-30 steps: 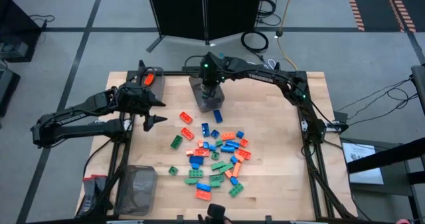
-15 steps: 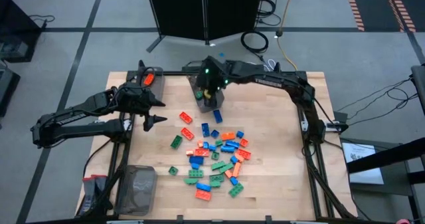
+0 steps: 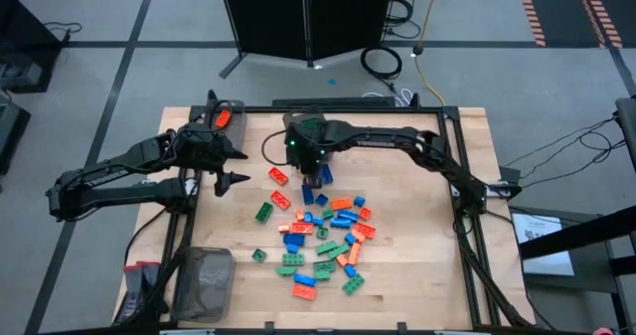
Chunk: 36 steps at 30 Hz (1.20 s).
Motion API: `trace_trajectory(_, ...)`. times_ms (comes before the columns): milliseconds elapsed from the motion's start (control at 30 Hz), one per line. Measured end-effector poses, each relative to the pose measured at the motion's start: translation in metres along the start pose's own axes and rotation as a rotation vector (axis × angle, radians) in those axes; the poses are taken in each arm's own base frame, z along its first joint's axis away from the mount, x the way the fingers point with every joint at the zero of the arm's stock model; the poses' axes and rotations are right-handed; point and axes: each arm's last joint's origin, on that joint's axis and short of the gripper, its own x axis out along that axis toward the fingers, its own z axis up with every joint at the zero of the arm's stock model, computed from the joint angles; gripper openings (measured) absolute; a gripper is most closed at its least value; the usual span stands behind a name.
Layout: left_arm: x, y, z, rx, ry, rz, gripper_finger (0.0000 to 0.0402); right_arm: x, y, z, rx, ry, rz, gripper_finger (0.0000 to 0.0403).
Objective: Sort blocks
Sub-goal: Put the green game piece into the top right black transparent bin
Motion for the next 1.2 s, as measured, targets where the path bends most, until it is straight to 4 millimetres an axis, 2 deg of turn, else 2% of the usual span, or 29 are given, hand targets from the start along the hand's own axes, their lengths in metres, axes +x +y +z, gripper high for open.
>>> trace_trajectory(300,0.0,0.0,0.0,0.0,0.0,0.0,0.0322,-0.003,-0.035,-0.002,0.111,-0.084,-0.04,0.0042)
trace_trajectory(500,0.0,0.0,0.0,0.0,0.0,0.0,0.0322,-0.004,-0.032,0.0,0.094,-0.112,0.025,0.0041)
trace_trajectory(600,0.0,0.0,0.0,0.0,0.0,0.0,0.0322,-0.015,-0.024,0.008,0.06,-0.169,0.038,0.004)
trace_trajectory(733,0.0,0.0,0.0,0.0,0.0,0.0,0.0322,-0.044,-0.007,0.013,0.038,-0.194,0.051,0.004)
trace_trajectory(867,0.0,0.0,0.0,-0.005,0.0,0.0,0.0322,-0.075,0.02,0.0,0.097,-0.03,0.109,0.004)
trace_trajectory(933,0.0,0.0,0.0,-0.005,0.0,0.0,0.0322,-0.083,0.041,-0.005,0.122,0.051,0.14,0.004)
trace_trajectory(1033,0.0,0.0,0.0,-0.005,0.0,0.0,0.0322,-0.077,0.075,-0.012,0.115,0.169,0.176,0.004)
trace_trajectory(1200,0.0,0.0,0.0,-0.005,0.0,0.0,0.0322,-0.047,0.139,-0.037,0.077,0.357,0.14,0.004)
